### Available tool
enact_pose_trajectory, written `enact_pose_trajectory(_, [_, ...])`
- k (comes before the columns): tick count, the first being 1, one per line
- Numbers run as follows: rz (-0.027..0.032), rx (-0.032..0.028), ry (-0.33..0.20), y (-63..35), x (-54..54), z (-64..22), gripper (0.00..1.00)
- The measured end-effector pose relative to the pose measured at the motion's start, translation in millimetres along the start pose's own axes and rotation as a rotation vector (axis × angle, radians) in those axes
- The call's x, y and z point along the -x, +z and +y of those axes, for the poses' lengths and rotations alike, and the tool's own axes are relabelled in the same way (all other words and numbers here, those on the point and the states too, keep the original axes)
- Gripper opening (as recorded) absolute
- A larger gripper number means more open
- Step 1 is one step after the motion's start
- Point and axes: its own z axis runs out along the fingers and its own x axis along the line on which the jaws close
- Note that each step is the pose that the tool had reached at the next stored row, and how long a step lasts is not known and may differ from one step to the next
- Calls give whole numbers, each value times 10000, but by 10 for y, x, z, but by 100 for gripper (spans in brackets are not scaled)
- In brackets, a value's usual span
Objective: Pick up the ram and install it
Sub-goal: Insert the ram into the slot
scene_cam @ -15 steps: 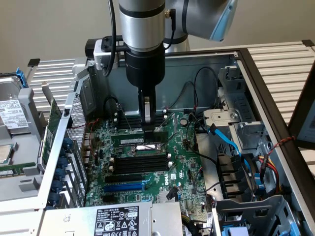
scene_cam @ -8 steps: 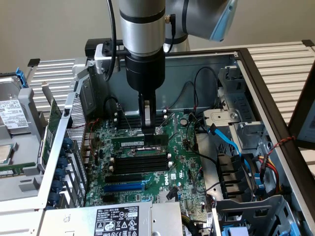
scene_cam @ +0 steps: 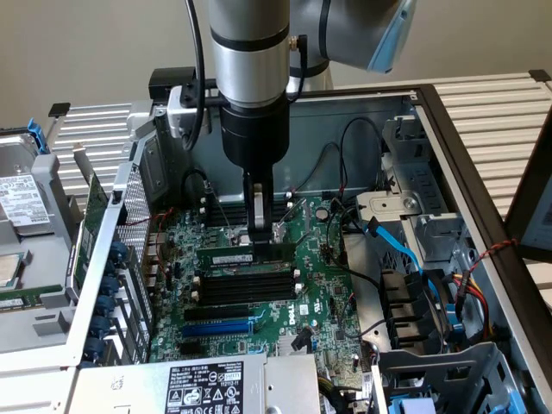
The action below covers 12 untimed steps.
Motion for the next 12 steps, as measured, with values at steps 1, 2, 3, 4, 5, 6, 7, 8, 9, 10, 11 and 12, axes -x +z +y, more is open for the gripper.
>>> enact_pose_trajectory(1, [0,8,2,4,0,0,13])
enact_pose_trajectory(2, [2,25,1,7,0,1,13])
enact_pose_trajectory(3, [3,42,1,10,0,1,13])
enact_pose_trajectory(4, [3,54,0,13,0,1,13])
enact_pose_trajectory(5, [4,63,0,18,0,0,13])
enact_pose_trajectory(6, [6,67,-1,22,0,0,13])
enact_pose_trajectory(7, [7,72,-1,27,0,0,13])
enact_pose_trajectory(8, [9,75,-1,31,-1,0,13])
enact_pose_trajectory(9, [10,76,-2,33,-4,0,13])
enact_pose_trajectory(10, [13,78,-2,34,-4,0,13])
enact_pose_trajectory(11, [17,79,-2,36,-5,0,13])
enact_pose_trajectory(12, [18,78,-1,38,-6,0,13])
